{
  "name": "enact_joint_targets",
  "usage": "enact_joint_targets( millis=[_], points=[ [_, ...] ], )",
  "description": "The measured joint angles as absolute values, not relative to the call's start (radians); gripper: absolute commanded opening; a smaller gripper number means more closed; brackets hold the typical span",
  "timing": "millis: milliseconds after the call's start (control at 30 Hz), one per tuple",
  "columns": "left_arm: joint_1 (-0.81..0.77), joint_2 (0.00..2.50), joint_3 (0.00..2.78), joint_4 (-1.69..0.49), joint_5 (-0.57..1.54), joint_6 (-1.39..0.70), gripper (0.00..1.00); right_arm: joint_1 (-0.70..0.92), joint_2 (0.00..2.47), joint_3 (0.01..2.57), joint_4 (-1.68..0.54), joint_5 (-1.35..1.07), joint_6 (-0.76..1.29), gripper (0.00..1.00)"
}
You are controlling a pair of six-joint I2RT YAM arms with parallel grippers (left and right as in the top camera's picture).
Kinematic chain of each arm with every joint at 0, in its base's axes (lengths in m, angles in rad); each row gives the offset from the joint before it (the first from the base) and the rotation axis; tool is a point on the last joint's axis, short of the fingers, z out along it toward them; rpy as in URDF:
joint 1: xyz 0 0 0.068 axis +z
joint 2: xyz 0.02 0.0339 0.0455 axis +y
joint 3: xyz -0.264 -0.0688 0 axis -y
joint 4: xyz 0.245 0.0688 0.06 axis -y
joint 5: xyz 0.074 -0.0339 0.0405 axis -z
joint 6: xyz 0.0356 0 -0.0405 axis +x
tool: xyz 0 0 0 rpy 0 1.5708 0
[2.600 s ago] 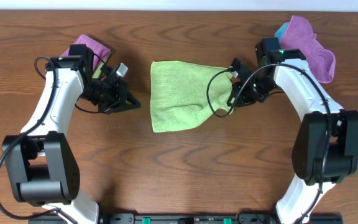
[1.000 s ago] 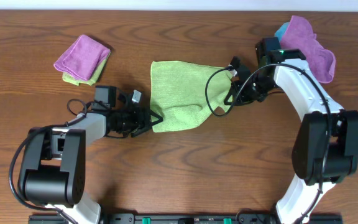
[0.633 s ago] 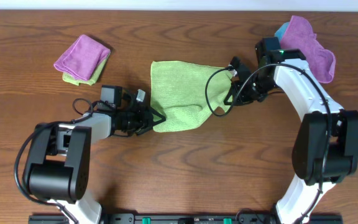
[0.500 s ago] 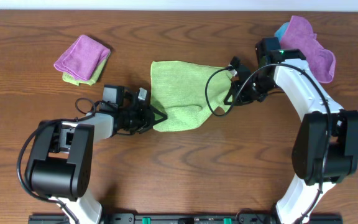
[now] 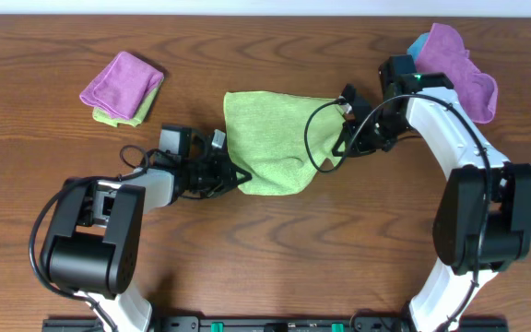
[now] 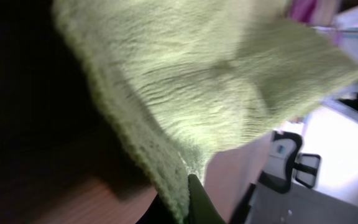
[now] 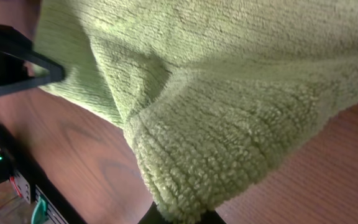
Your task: Fold the cloth
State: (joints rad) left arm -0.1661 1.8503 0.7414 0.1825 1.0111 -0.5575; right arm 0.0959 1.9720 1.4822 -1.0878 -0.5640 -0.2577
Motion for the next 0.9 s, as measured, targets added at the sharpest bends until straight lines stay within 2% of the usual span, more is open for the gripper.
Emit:
enact_joint_targets(
  millis=[300,700,900],
  points=[
    [-0.069,1.85,0.741,0.249,1.19,-0.611,0.06,0.096,1.972,1.473,-1.149,-0.528,-0.258,0.02],
    [-0.029,1.85,0.741,0.233,1.351,-0.633,0.06,0.102,1.972,1.196,-1.103,-0.531,-0.257,0.01],
    [-0.002,1.85,0.742,0.171,1.434,-0.632,0.06,0.104,1.972,1.17,-1.102,-0.534,-0.257,0.02]
  ],
)
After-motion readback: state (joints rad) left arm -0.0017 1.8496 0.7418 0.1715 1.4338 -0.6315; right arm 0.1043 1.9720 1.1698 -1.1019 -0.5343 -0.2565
